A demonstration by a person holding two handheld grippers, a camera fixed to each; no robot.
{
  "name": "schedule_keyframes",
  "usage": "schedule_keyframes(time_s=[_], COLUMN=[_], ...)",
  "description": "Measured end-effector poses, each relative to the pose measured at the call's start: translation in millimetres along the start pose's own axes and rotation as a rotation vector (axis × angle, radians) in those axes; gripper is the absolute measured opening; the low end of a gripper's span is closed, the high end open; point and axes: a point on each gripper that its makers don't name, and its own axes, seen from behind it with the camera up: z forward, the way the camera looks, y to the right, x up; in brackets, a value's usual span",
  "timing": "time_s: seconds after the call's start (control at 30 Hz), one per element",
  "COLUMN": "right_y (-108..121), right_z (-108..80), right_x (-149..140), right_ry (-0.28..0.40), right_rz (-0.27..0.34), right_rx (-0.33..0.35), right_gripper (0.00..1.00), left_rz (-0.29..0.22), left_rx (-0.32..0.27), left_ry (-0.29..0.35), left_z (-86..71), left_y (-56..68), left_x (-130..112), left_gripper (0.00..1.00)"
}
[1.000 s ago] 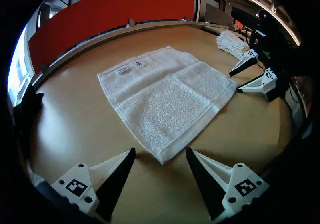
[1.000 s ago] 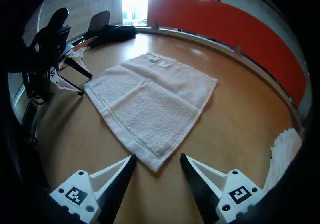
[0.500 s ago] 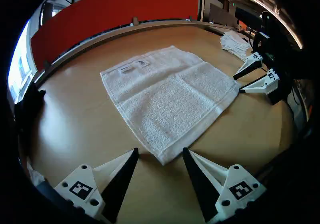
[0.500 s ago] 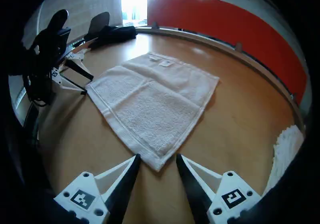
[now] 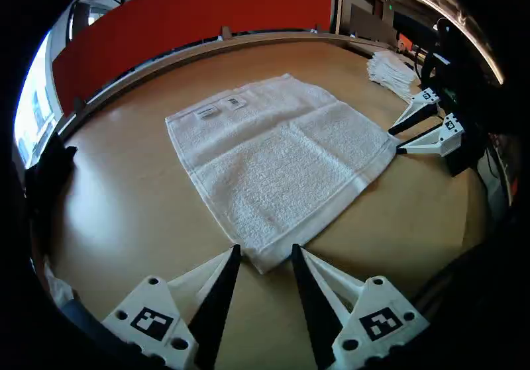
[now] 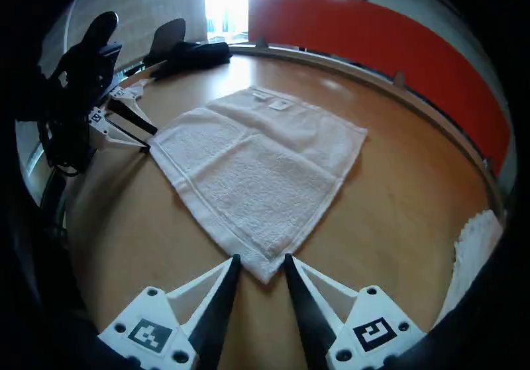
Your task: Fold towel
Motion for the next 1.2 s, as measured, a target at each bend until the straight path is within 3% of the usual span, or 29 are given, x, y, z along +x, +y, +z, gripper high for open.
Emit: schedule_keyframes(time_s=[0.13, 0.27, 0.4, 0.53, 0.87, 1.2], right_y=[0, 0, -2, -5, -8, -5], right_z=[0.1, 0.5, 1.3, 2.1, -1.2, -6.7], right_x=[0, 0, 1, 3, 13, 24], right_ry=[0.000, 0.000, 0.000, 0.000, 0.012, 0.029], right_rz=[0.001, 0.003, 0.002, 0.010, 0.035, 0.023], right_rx=[0.001, 0.001, 0.006, 0.014, 0.018, 0.014], right_gripper=[0.37, 0.26, 0.24, 0.18, 0.11, 0.11], left_rz=[-0.003, -0.013, -0.030, -0.043, -0.097, -0.102], left_rx=[0.001, 0.008, 0.025, 0.034, 0.023, 0.022], left_ry=[0.001, -0.002, -0.003, -0.004, -0.009, -0.014], left_z=[-0.4, -0.7, -0.5, -0.1, -0.6, -0.9], left_y=[1.4, 0.2, -2.7, -2.9, -0.8, 4.1], left_x=[0, 0, 0, 1, 3, 4], left_gripper=[0.50, 0.38, 0.20, 0.15, 0.13, 0.12])
